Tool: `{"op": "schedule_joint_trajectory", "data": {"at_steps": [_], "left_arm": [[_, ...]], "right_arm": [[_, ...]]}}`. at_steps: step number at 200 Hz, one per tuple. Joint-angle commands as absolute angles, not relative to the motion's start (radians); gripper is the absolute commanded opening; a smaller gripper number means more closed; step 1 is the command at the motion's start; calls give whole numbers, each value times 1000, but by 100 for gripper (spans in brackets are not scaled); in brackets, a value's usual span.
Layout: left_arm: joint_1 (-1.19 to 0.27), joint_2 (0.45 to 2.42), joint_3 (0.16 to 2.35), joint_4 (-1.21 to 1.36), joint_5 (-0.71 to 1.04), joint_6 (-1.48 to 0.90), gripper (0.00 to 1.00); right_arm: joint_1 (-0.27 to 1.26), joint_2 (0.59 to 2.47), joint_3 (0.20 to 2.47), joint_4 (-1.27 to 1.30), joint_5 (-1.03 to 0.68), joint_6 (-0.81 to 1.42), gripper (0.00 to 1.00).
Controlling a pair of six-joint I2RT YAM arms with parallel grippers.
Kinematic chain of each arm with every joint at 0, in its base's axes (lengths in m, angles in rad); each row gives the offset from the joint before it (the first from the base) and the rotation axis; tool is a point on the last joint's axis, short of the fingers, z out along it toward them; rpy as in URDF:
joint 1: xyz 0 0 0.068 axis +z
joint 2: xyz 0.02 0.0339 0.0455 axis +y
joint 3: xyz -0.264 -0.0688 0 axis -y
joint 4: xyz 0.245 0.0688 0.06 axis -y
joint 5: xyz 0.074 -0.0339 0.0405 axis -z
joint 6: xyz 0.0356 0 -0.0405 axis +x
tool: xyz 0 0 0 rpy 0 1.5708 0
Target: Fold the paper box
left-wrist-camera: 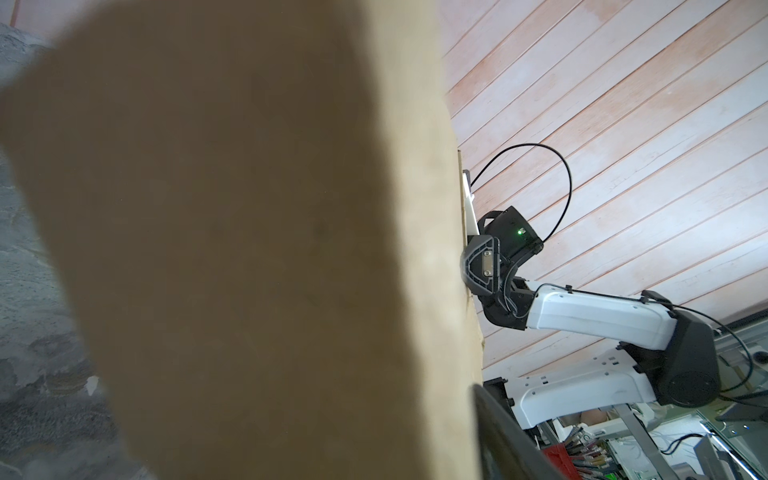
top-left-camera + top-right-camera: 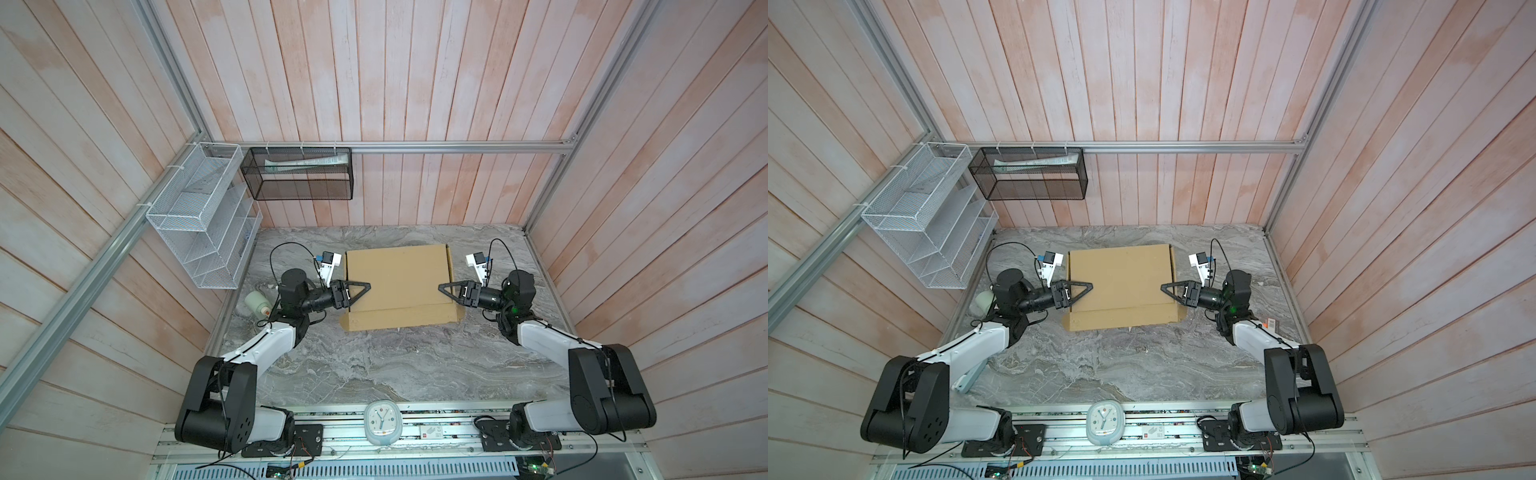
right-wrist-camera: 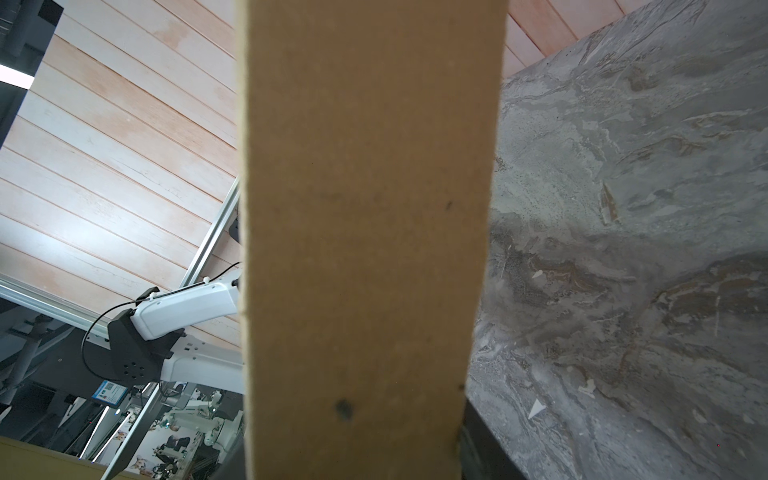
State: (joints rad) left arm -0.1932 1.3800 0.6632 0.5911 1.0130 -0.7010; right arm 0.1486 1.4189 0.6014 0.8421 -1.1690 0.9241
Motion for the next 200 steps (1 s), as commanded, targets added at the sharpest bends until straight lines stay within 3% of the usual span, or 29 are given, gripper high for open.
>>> {"op": "schedule_joint_trajectory", "data": {"at_steps": [1,43,125,200], "left_arm": [[-225,1386,702,641,1055,-683,70],[-232,1388,708,641,1052,-687,69],[-232,1392,711,653,1047,-705,51],[-232,1394,708,655,1044,-712,53]], "right_arm": [[173,1443,628,850,-1145,920,43],[184,1460,634,868,-1138,931,43],[199,1473,642,874,-1132,936,43],[208,1477,648,876,-1127,936,45]]}}
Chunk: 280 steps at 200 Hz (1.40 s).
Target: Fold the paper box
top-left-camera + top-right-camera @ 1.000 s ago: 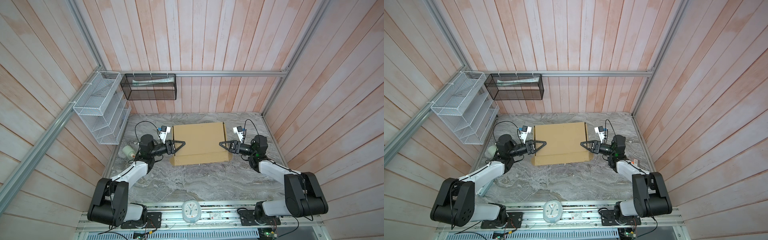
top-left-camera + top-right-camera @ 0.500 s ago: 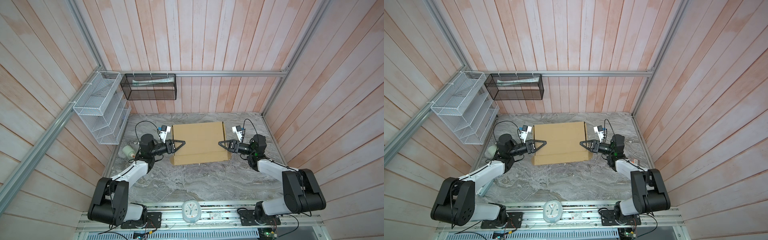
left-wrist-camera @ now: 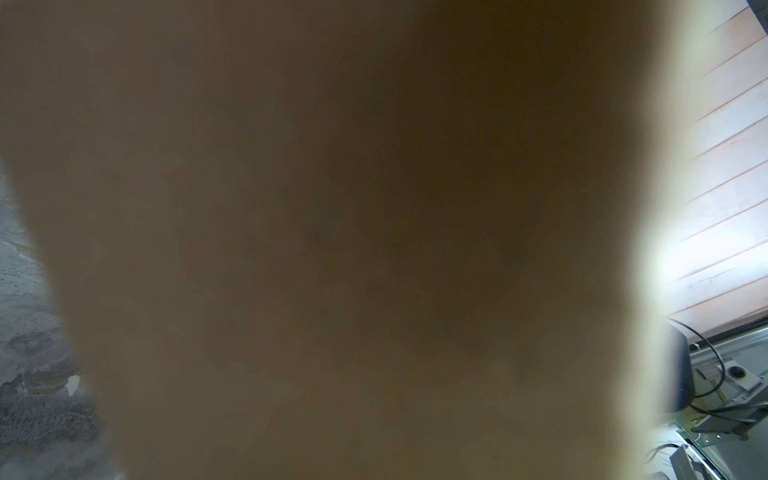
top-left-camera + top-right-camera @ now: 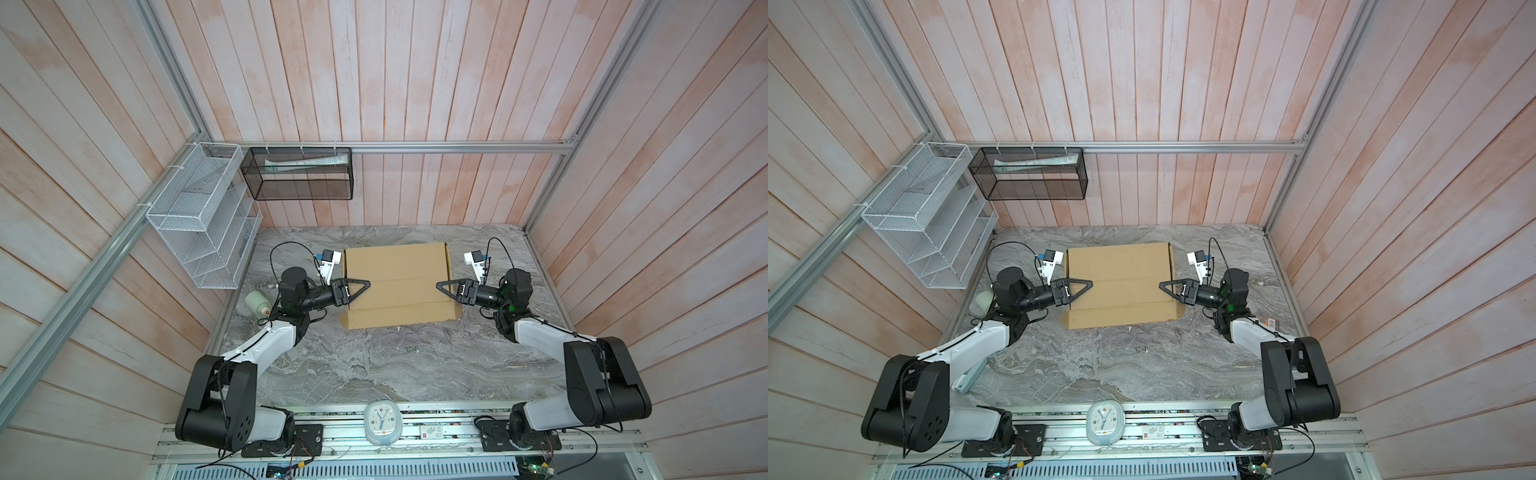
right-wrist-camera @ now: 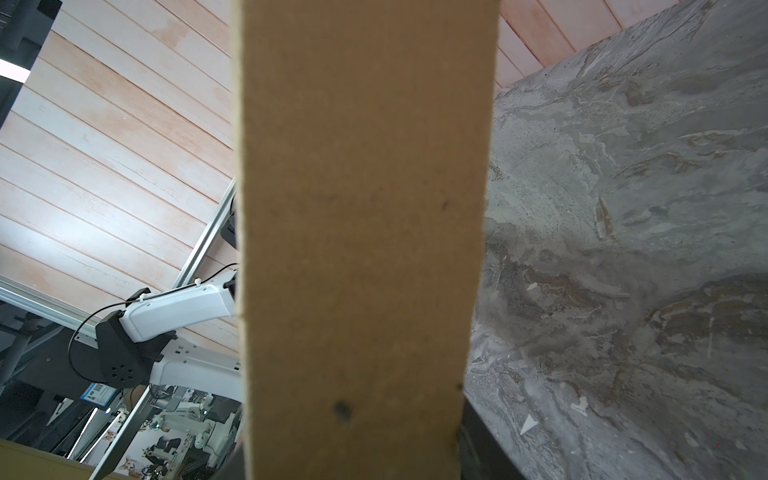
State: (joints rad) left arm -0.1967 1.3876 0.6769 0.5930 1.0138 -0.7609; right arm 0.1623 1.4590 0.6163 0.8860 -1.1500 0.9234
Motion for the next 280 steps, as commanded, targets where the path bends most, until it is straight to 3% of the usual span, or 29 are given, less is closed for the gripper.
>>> {"op": "schedule_joint_trajectory", "data": {"at_steps": [1,104,160,280], "left_arm": [[-232,1394,708,655,1044,-712,53],[-236,1405,706,676,1046,-726,49],[-241,1401,705,669,1044,-723,66],[-126,1297,680,606,1065,-709,69]], "right_arm": [[208,1477,649,876,-1127,936,45],[220,1486,655,885,-1124,943,49],[224,1489,653,885,-1123,937,47],[169,1427,608,888,-1129,939,42]]}}
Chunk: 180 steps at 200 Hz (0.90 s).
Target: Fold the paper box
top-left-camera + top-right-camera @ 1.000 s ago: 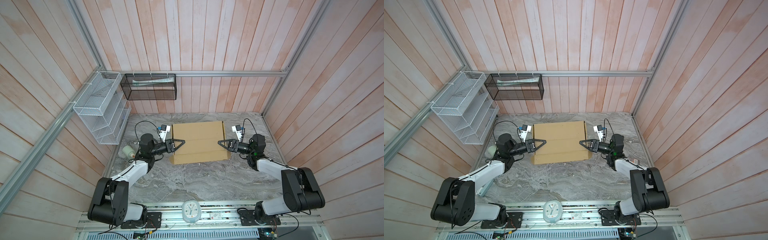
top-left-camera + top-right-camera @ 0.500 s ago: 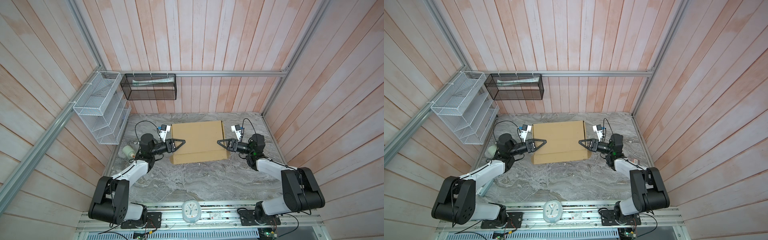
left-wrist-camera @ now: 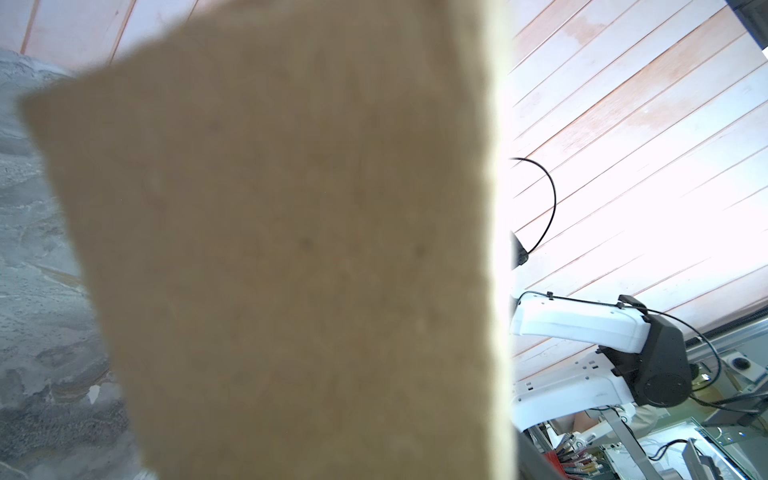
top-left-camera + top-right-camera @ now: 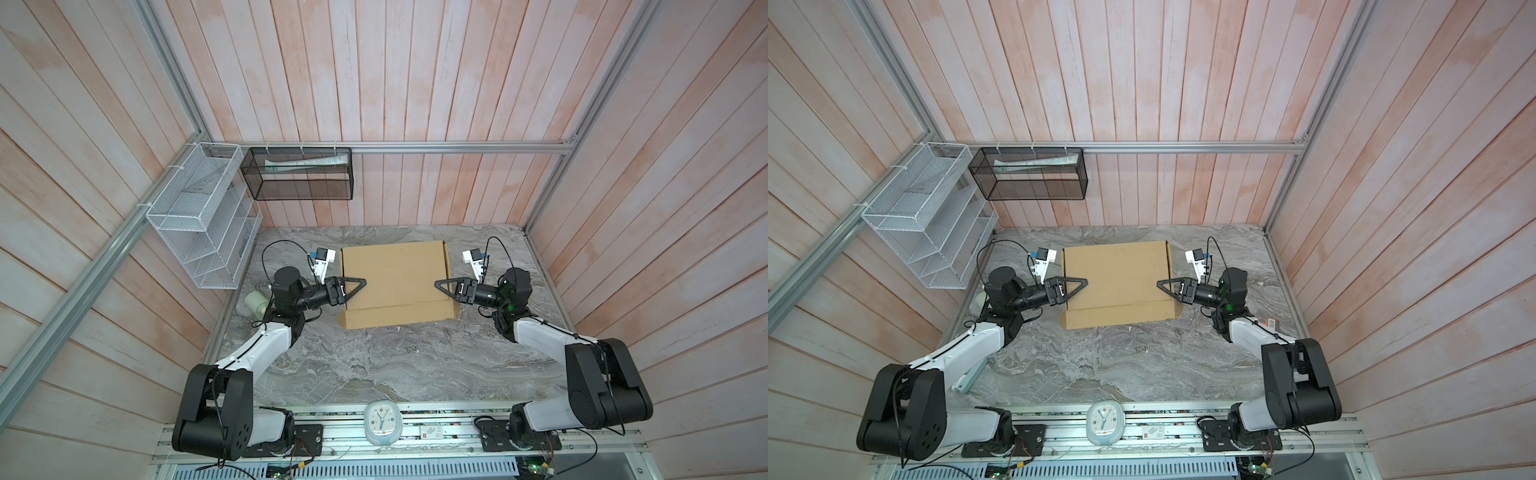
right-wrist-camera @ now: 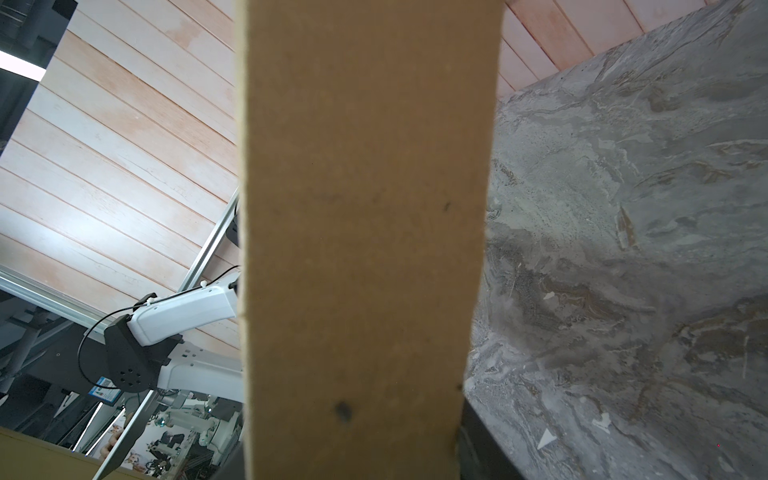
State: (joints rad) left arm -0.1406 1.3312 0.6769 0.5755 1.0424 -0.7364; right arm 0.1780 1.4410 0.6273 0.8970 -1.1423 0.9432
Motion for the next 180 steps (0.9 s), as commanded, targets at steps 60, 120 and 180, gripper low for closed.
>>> {"op": "schedule_joint_trajectory", "data": {"at_steps": [60,120,180], "left_arm": [[-118,1278,647,617,1060,-716,69],[-125,1291,635,672,1080,-755,69],[-189,1317,670,640,1081,-717,69]], "right_arm": [[154,1426,610,888,-1134,940,41],[153,1444,616,889,-1137,942,41],[163,1455,637,865,-1140,927,41]]}}
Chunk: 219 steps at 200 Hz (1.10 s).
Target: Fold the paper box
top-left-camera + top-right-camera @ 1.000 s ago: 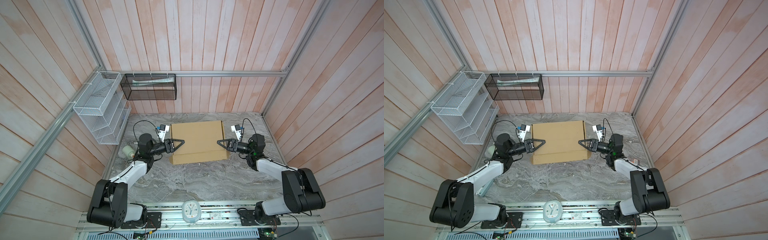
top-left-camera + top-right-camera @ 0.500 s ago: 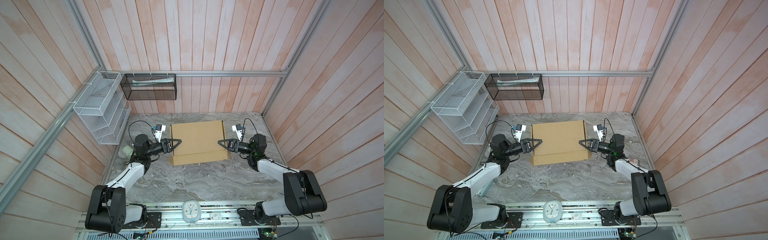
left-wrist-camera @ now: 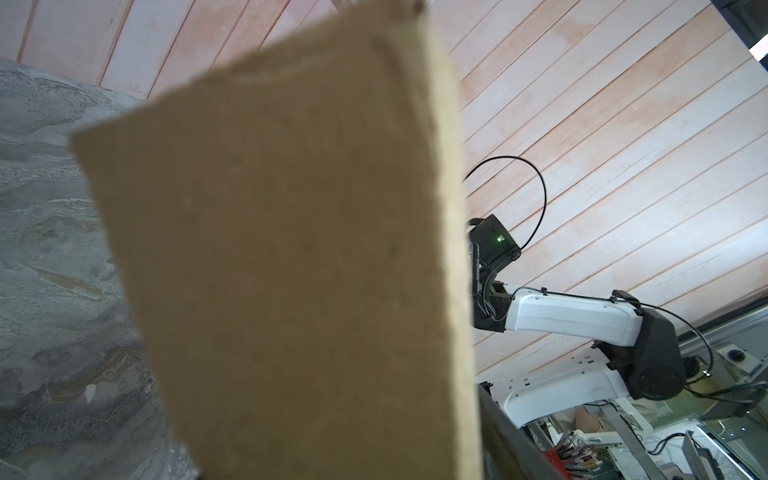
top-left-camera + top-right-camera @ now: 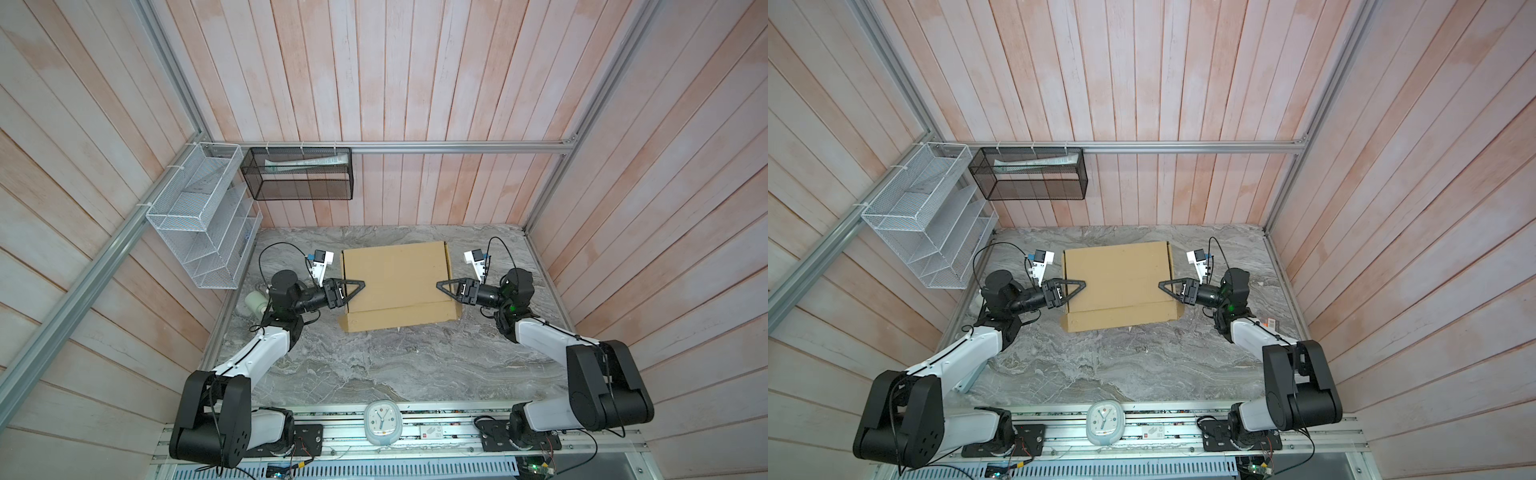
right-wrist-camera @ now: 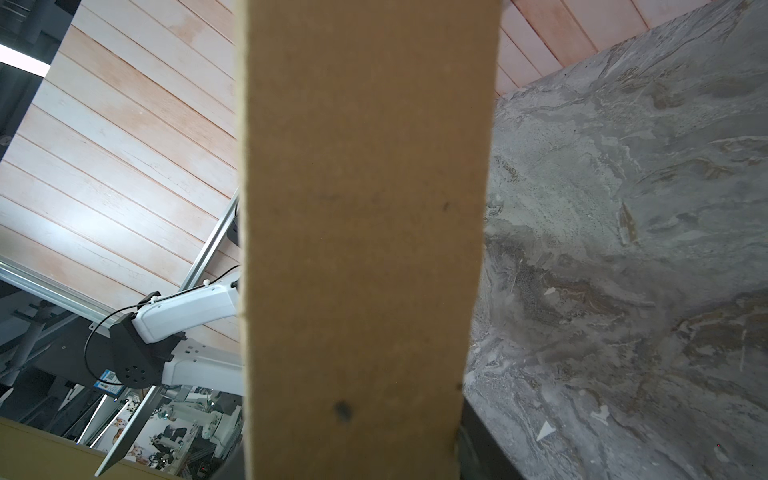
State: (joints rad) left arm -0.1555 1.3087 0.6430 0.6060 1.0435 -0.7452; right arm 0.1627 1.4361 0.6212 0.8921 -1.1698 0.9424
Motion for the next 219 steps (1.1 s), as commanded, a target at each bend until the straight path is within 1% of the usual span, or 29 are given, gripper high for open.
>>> {"op": "schedule_joint_trajectory", "data": {"at_steps": [1,23,37,57,69,106,155,166,191,219], "left_arm": [[-190,1317,671,641,1081,-717,69],[-204,1325,680,638,1090,-713,69],[-210,1328,683,639,1097,-718,65],[-217,1330,687,637,1102,-718,62],[-221,1330,690,636,1101,-719,60],[-234,1342,700,634,1103,-723,60],[-252,1363,709,660,1097,-742,67],[-254,1367,711,662,1094,-744,67],[-258,1369,716,668,1092,-749,66],[-257,1371,719,675,1089,-755,60]], "right_arm": [[163,1455,637,865,-1140,927,41],[163,1464,647,857,-1148,917,41],[163,1470,659,839,-1148,899,41],[163,1477,676,806,-1148,872,41],[162,1483,684,804,-1177,870,41],[164,1491,699,806,-1181,871,40],[177,1494,697,817,-1172,875,40],[181,1497,696,823,-1170,878,40],[184,1501,695,838,-1169,887,40],[189,1505,697,841,-1166,891,41]]}}
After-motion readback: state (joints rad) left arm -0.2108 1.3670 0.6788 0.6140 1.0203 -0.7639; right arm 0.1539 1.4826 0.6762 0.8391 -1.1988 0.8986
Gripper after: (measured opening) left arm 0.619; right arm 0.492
